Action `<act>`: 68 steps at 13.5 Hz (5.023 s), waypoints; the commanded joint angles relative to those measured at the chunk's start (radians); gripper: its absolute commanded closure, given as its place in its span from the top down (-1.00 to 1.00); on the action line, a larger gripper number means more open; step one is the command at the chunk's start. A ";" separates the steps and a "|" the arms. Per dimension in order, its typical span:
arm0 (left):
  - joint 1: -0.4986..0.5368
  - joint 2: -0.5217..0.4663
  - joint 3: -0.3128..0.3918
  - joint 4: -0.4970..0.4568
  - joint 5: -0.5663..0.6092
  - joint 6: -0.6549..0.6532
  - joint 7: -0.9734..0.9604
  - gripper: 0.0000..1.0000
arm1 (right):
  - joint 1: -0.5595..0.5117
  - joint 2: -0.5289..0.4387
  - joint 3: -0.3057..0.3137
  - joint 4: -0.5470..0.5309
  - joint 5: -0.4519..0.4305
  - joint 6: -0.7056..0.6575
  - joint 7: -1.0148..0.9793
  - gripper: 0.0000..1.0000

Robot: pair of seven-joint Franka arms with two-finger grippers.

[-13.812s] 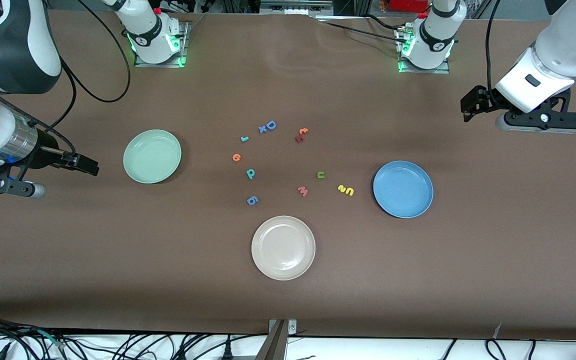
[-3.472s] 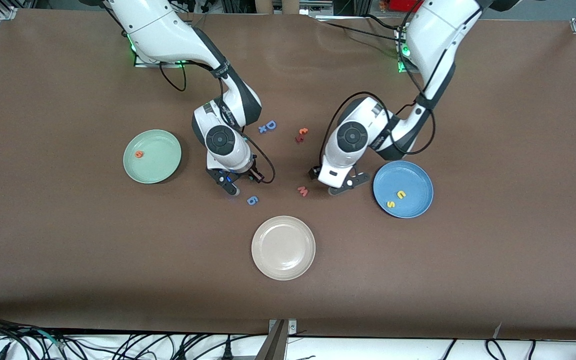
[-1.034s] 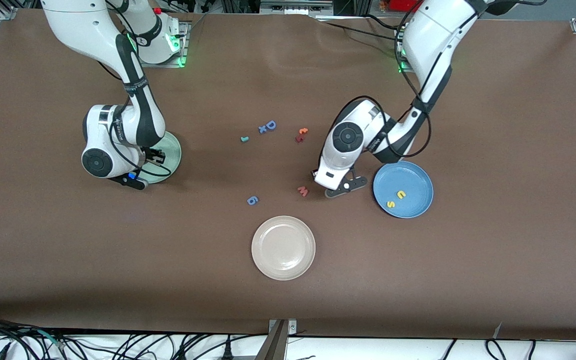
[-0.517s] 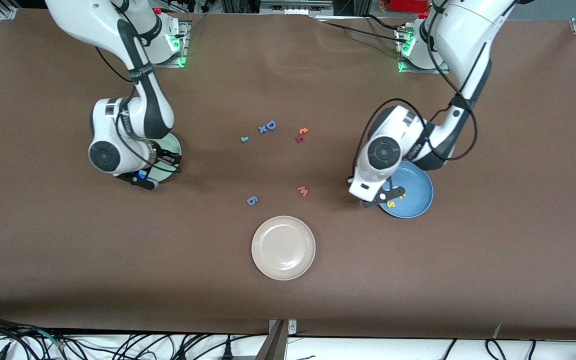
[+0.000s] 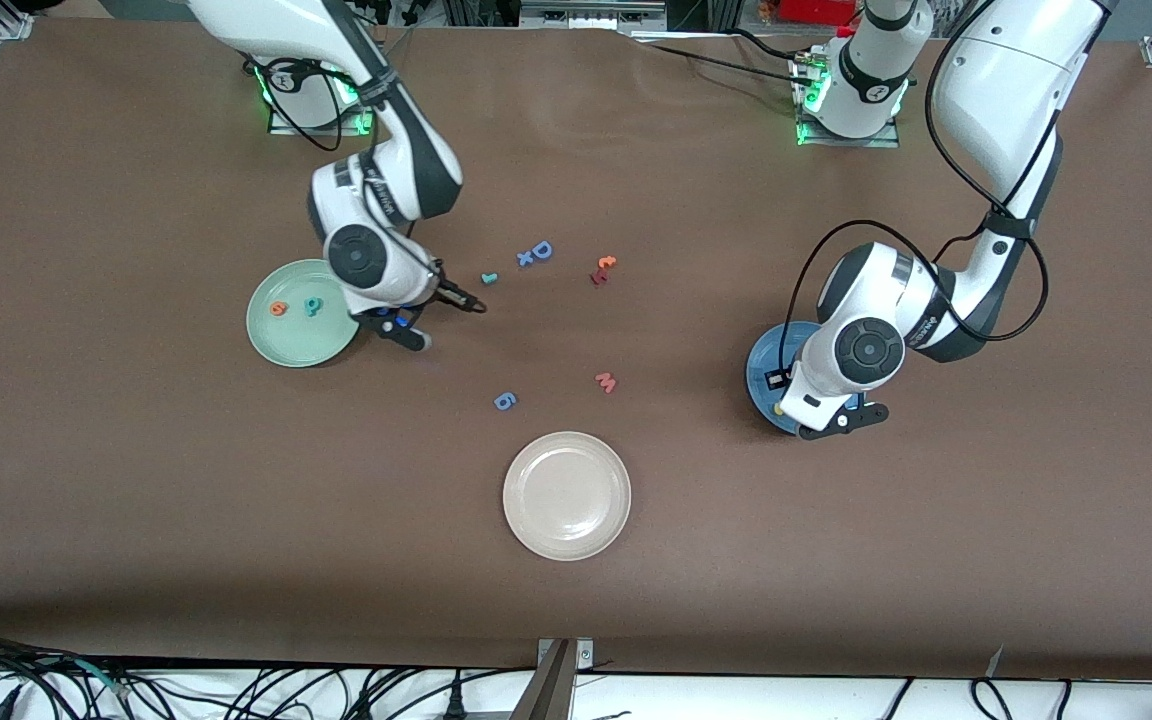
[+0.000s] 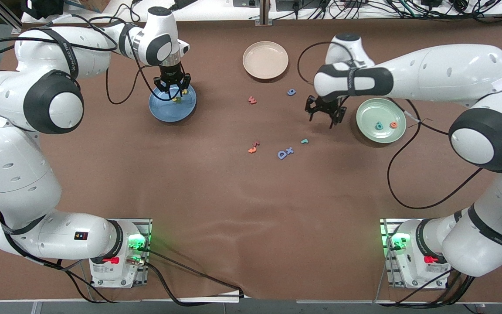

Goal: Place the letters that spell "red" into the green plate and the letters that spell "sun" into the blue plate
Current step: 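Drop the green letter on the blue plate while the right gripper grasps a teal letter, then return the left gripper to rest while the right gripper carries the teal letter, then release the teal letter on the green plate and raise the right gripper to rest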

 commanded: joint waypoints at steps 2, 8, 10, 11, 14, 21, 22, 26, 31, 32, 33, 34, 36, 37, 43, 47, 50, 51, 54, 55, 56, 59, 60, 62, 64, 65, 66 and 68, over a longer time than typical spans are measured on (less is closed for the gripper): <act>0.000 -0.015 -0.014 -0.005 0.013 -0.021 0.005 1.00 | 0.056 0.032 0.023 -0.063 0.014 0.154 0.114 0.69; -0.002 -0.085 -0.031 0.021 0.010 -0.027 0.013 1.00 | 0.059 0.029 0.069 -0.120 0.014 0.218 0.178 0.54; -0.006 -0.107 -0.031 0.070 0.012 -0.077 0.019 1.00 | 0.059 0.026 0.072 -0.121 0.014 0.218 0.187 0.37; -0.015 -0.107 -0.031 0.128 0.013 -0.155 0.020 1.00 | 0.059 0.026 0.072 -0.121 0.014 0.218 0.187 0.28; -0.022 -0.105 -0.046 0.268 0.010 -0.303 0.118 1.00 | 0.059 0.024 0.072 -0.129 0.014 0.218 0.187 -0.14; 0.072 -0.217 -0.032 0.294 -0.037 -0.327 0.645 1.00 | 0.059 0.024 0.072 -0.134 0.014 0.215 0.187 -0.82; 0.092 -0.239 -0.023 0.287 -0.071 -0.327 0.713 1.00 | 0.059 0.024 0.070 -0.135 0.014 0.215 0.187 -0.84; 0.049 -0.424 0.106 0.152 -0.152 -0.318 0.803 1.00 | 0.057 0.016 0.067 -0.128 0.014 0.209 0.190 -0.84; -0.009 -0.619 0.187 -0.011 -0.169 -0.238 0.801 1.00 | 0.056 -0.121 -0.081 -0.106 0.003 -0.060 0.048 -0.89; -0.012 -0.628 0.187 -0.020 -0.169 -0.243 0.801 1.00 | 0.056 -0.143 -0.130 -0.105 0.000 -0.119 -0.022 -0.89; -0.014 -0.632 0.187 -0.019 -0.186 -0.254 0.800 1.00 | 0.056 -0.157 -0.190 -0.105 0.000 -0.163 -0.106 -0.89; -0.014 -0.638 0.187 -0.014 -0.218 -0.266 0.800 1.00 | 0.056 -0.162 -0.251 -0.106 0.000 -0.199 -0.186 -0.89; -0.017 -0.653 0.187 -0.003 -0.225 -0.329 0.801 1.00 | 0.056 -0.156 -0.369 -0.109 -0.001 -0.225 -0.355 -0.89; -0.021 -0.655 0.189 0.013 -0.220 -0.353 0.801 1.00 | 0.051 -0.140 -0.414 -0.112 -0.001 -0.223 -0.433 -0.89; -0.008 -0.604 0.190 0.081 -0.214 -0.389 0.800 1.00 | 0.039 -0.007 -0.443 -0.112 0.011 -0.116 -0.543 -0.86; 0.020 -0.586 0.193 0.104 -0.208 -0.389 0.800 1.00 | 0.039 0.006 -0.437 -0.111 0.040 -0.110 -0.544 -0.77; 0.021 -0.589 0.190 0.107 -0.206 -0.389 0.784 1.00 | 0.039 0.004 -0.434 -0.108 0.054 -0.111 -0.543 -0.22; 0.021 -0.589 0.192 0.110 -0.206 -0.389 0.784 1.00 | 0.040 0.003 -0.434 -0.106 0.054 -0.113 -0.544 0.07; 0.021 -0.595 0.190 0.110 -0.180 -0.439 0.784 1.00 | 0.040 -0.028 -0.440 -0.074 0.052 -0.134 -0.544 0.79; 0.021 -0.595 0.192 0.110 -0.180 -0.452 0.784 1.00 | 0.040 -0.051 -0.446 -0.053 0.052 -0.163 -0.544 0.89; 0.021 -0.596 0.192 0.110 -0.180 -0.453 0.784 1.00 | 0.040 -0.065 -0.463 -0.010 0.051 -0.205 -0.541 0.96; 0.023 -0.596 0.192 0.110 -0.180 -0.455 0.784 1.00 | 0.039 -0.074 -0.525 0.208 0.039 -0.475 -0.541 0.97; 0.023 -0.596 0.189 0.110 -0.180 -0.455 0.784 1.00 | 0.039 -0.071 -0.545 0.287 0.037 -0.566 -0.541 0.97; 0.023 -0.601 0.186 0.110 -0.180 -0.455 0.786 1.00 | 0.039 -0.071 -0.572 0.400 0.014 -0.669 -0.544 0.97; 0.021 -0.599 0.186 0.110 -0.180 -0.452 0.787 1.00 | 0.039 -0.073 -0.586 0.487 -0.033 -0.719 -0.581 0.99; 0.021 -0.598 0.186 0.110 -0.179 -0.447 0.792 1.00 | 0.039 -0.074 -0.589 0.535 -0.037 -0.740 -0.605 0.99; 0.021 -0.598 0.186 0.110 -0.179 -0.446 0.792 1.00 | 0.039 -0.074 -0.603 0.572 -0.034 -0.757 -0.610 0.99; 0.021 -0.599 0.190 0.113 -0.183 -0.446 0.798 1.00 | 0.030 -0.074 -0.605 0.630 -0.032 -0.759 -0.628 0.99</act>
